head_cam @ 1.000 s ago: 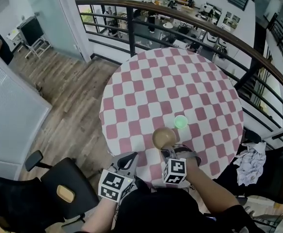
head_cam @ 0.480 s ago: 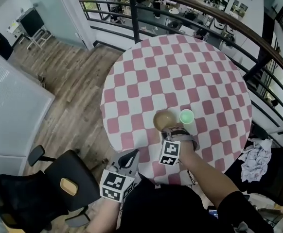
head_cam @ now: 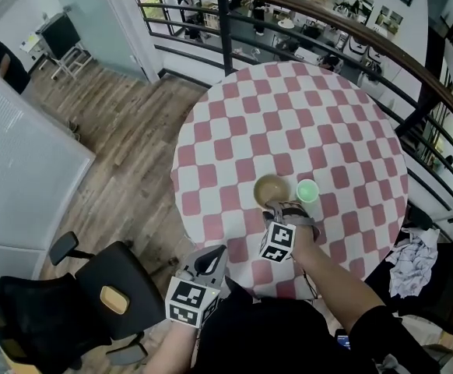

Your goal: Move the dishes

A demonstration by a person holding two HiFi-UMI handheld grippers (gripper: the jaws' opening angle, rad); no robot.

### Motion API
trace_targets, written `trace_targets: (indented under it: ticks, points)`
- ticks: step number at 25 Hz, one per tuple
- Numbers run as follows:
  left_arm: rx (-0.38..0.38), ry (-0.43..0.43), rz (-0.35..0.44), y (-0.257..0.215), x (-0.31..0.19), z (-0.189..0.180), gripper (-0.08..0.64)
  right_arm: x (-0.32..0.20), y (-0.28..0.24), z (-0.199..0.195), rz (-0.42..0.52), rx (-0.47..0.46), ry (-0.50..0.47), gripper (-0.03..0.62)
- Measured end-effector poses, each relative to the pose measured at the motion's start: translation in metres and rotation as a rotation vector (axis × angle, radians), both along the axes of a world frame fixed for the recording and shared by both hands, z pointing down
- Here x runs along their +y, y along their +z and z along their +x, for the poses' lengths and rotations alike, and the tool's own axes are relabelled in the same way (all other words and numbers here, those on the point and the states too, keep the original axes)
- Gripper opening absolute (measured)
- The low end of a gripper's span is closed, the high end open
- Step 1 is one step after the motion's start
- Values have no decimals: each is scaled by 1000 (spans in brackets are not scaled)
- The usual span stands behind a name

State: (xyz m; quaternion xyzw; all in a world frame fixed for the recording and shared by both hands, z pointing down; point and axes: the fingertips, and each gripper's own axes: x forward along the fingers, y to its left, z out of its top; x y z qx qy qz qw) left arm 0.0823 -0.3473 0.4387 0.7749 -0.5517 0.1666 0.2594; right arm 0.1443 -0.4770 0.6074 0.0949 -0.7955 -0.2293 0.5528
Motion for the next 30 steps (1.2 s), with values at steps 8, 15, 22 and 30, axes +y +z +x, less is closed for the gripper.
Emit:
trace_targets:
  ticks: [8, 15, 22, 30]
  points:
    - [-52, 104, 133, -31, -2, 14, 5, 37, -98, 16, -58, -317, 104, 112]
    - [-40, 197, 209, -55, 5, 30, 4, 90, -206, 42, -152, -695, 217, 95]
    - [49, 193, 268, -92, 20, 51, 4, 130, -293, 71, -186, -1049, 263, 35]
    - [69, 203, 332, -122, 25, 89, 4, 161, -332, 82, -292, -1238, 198, 26]
